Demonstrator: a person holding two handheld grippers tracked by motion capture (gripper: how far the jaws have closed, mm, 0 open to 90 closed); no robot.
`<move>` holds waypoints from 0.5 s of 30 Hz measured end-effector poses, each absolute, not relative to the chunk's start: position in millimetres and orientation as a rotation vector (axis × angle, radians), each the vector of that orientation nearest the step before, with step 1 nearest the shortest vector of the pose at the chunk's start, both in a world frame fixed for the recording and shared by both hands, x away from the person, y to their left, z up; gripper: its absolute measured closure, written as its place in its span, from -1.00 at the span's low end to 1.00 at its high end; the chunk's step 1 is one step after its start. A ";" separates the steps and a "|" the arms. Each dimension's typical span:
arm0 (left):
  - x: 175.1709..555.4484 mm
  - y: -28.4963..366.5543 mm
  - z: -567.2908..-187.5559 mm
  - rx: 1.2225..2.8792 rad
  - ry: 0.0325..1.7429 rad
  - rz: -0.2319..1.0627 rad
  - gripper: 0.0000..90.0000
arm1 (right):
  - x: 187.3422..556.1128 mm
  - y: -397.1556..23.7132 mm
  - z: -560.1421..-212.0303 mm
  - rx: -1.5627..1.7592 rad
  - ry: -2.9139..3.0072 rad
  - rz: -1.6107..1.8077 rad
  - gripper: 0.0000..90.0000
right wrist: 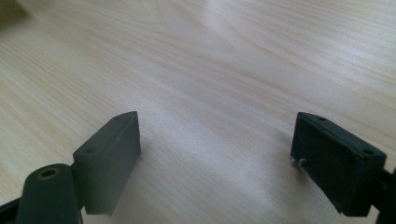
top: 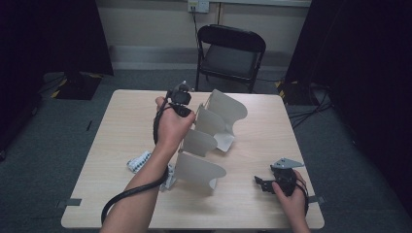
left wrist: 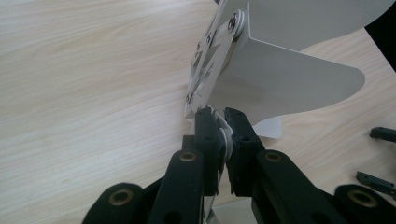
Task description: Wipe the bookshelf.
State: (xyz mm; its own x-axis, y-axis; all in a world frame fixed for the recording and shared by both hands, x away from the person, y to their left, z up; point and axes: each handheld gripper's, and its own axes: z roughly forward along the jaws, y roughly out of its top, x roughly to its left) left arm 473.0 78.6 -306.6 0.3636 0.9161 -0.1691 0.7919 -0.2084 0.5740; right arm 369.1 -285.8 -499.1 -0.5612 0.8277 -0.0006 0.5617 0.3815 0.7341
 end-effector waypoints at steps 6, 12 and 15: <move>473.0 89.7 -313.3 2.046 1.524 0.313 0.88 | 368.9 -285.8 -499.1 1.208 2.279 0.995 -0.67; 470.9 83.8 -325.7 2.048 1.526 0.301 0.87 | 368.3 -285.8 -499.1 1.200 2.280 0.995 -0.67; 469.9 76.3 -334.1 2.071 1.517 0.283 0.87 | 368.3 -285.8 -499.2 1.198 2.280 0.995 -0.67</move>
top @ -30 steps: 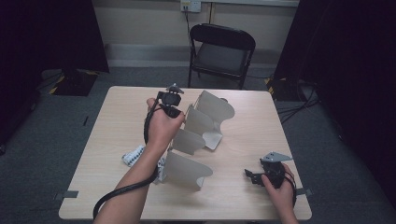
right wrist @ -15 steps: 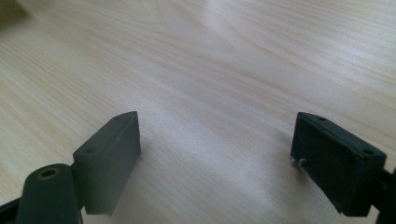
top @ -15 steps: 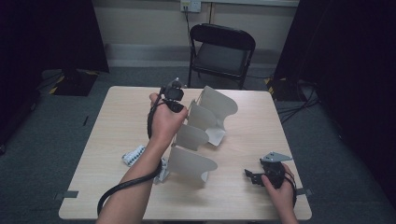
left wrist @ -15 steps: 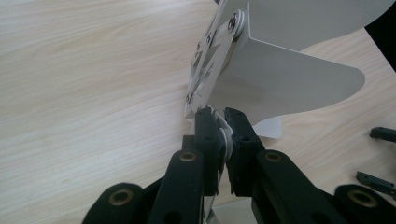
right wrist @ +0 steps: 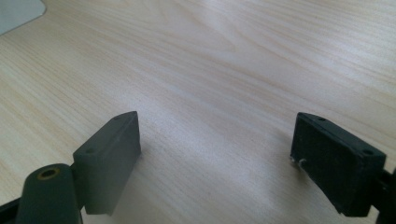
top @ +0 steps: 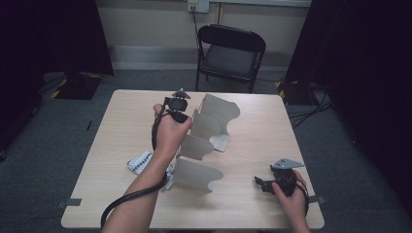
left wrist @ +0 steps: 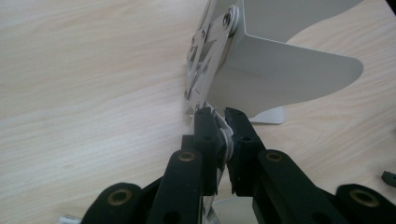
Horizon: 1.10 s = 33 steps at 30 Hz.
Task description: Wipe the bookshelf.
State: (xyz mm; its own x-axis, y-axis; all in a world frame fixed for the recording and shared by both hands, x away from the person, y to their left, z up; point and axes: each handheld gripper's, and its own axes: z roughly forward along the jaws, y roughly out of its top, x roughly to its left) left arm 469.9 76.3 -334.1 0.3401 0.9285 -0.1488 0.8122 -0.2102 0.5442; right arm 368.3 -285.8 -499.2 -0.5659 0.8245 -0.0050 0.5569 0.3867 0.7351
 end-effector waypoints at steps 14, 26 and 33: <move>458.4 86.2 -342.8 2.027 1.367 0.284 0.46 | 368.1 -285.9 -499.2 1.196 2.282 0.995 -0.67; 432.5 134.2 -362.7 1.994 1.178 0.337 0.20 | 367.9 -285.7 -499.2 1.200 2.280 0.994 -0.67; 414.5 140.6 -400.2 2.034 1.146 0.287 0.20 | 367.8 -285.7 -499.2 1.200 2.278 0.993 -0.67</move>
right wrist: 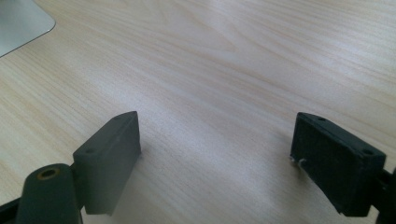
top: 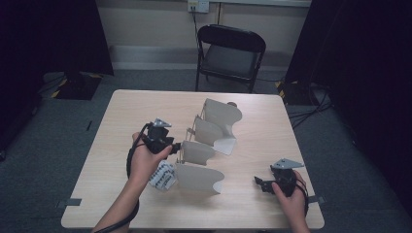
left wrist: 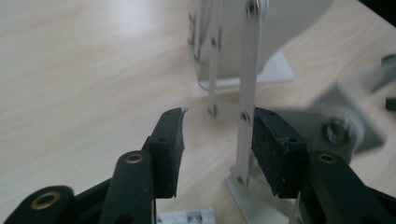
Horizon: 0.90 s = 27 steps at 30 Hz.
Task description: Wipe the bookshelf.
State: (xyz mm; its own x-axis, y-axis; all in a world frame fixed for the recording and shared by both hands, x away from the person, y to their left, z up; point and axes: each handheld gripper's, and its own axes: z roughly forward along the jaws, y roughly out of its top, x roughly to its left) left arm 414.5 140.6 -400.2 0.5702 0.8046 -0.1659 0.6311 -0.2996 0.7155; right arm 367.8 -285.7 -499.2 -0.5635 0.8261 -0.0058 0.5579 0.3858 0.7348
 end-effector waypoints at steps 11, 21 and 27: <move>393.8 136.9 -426.2 2.045 1.116 0.265 0.34 | 367.6 -285.5 -499.2 1.203 2.277 0.993 -0.67; 381.6 117.0 -430.0 2.075 1.065 0.231 0.37 | 367.5 -285.5 -499.2 1.204 2.276 0.992 -0.67; 371.7 97.9 -436.1 2.068 1.025 0.209 0.37 | 367.5 -285.4 -499.2 1.205 2.275 0.992 -0.67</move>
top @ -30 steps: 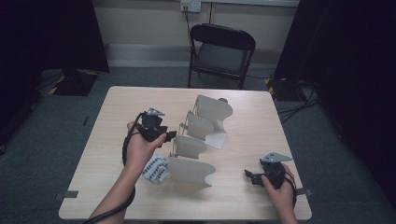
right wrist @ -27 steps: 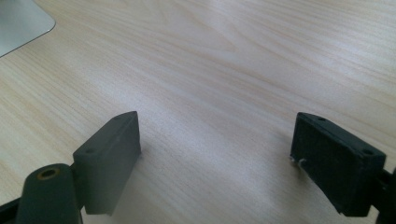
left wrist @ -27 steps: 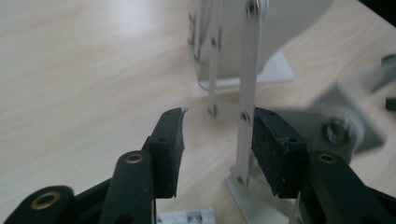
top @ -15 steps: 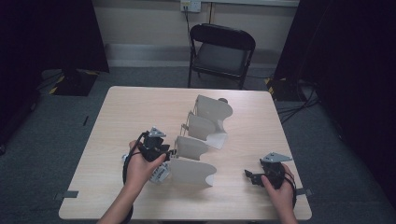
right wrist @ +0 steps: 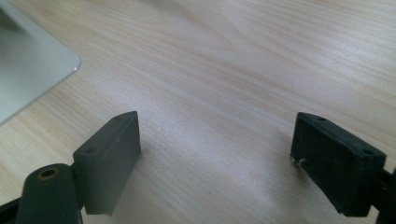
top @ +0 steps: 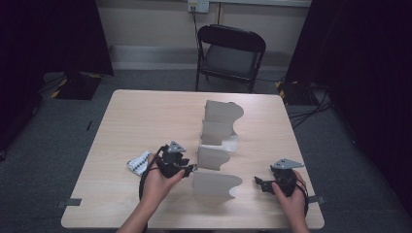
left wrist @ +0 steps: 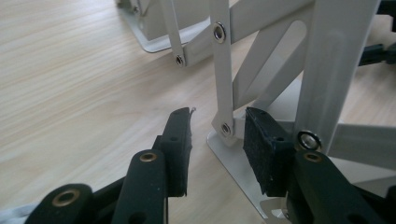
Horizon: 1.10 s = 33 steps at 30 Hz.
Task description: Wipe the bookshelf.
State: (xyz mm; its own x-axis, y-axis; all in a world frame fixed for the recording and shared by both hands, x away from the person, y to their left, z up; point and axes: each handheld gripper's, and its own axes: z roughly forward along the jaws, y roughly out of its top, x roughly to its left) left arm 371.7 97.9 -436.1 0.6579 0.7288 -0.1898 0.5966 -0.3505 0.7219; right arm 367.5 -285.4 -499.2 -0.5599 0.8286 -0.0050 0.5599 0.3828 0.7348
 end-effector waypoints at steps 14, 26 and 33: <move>365.8 83.5 -448.5 2.088 0.984 0.193 0.14 | 367.5 -285.4 -499.2 1.205 2.275 0.992 -0.67; 371.8 137.5 -454.4 2.135 1.083 0.300 0.04 | 367.5 -285.4 -499.2 1.206 2.275 0.992 -0.67; 371.4 168.5 -455.3 2.124 1.139 0.343 0.02 | 367.5 -285.4 -499.2 1.206 2.274 0.992 -0.67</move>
State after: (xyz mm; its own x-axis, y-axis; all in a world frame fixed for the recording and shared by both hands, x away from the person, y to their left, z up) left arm 371.4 168.5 -455.3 0.5795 0.8102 -0.0877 0.6272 -0.3747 0.6828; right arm 367.5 -285.4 -499.2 -0.5595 0.8288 -0.0048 0.5602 0.3825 0.7348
